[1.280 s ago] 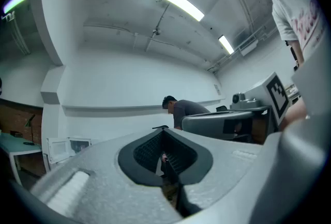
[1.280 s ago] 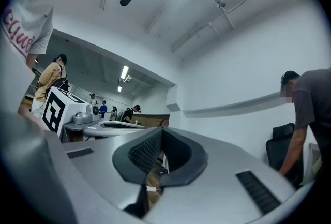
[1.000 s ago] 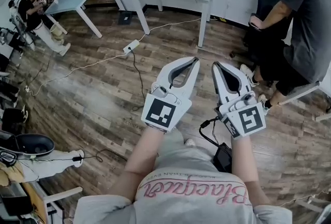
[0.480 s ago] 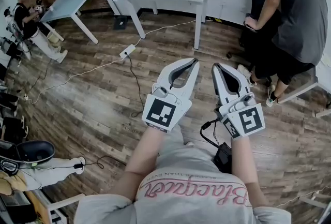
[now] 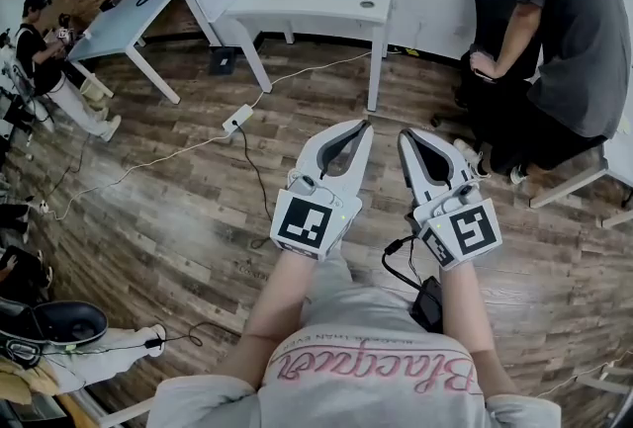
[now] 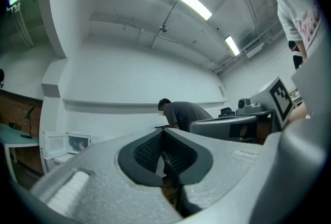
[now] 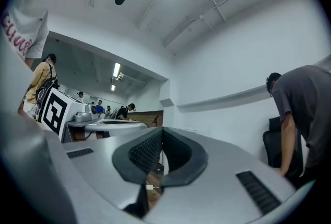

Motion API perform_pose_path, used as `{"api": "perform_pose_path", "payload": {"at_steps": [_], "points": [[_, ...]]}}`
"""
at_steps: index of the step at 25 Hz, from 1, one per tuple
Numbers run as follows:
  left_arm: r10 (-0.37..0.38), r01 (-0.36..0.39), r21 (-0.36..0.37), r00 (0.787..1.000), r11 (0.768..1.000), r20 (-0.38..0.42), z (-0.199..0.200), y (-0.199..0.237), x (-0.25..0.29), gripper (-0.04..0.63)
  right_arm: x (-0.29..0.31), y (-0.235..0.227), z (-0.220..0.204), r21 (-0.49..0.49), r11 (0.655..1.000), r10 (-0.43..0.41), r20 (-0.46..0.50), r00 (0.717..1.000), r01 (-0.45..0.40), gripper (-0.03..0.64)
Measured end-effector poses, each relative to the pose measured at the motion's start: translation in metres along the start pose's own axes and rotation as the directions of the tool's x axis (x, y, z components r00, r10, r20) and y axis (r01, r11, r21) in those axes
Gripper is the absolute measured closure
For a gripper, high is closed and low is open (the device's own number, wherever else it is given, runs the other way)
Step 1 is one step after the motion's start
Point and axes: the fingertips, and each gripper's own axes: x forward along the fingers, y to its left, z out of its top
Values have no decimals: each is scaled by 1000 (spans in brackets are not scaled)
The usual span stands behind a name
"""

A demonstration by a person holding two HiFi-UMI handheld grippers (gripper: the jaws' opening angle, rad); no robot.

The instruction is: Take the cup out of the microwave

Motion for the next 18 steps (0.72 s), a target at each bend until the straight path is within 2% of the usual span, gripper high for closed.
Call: {"api": "perform_pose_path", "payload": {"at_steps": [7,18], "points": [[20,-20,-6,1000,1000,-4,-17,54,22,591,60,-3,-16,6,999,33,-27,999,-33,604],[-11,11,-21,1000,1000,-24,-41,134,60,591,143,-20,-37,11,1000,8,-52,999,-7,606]]}}
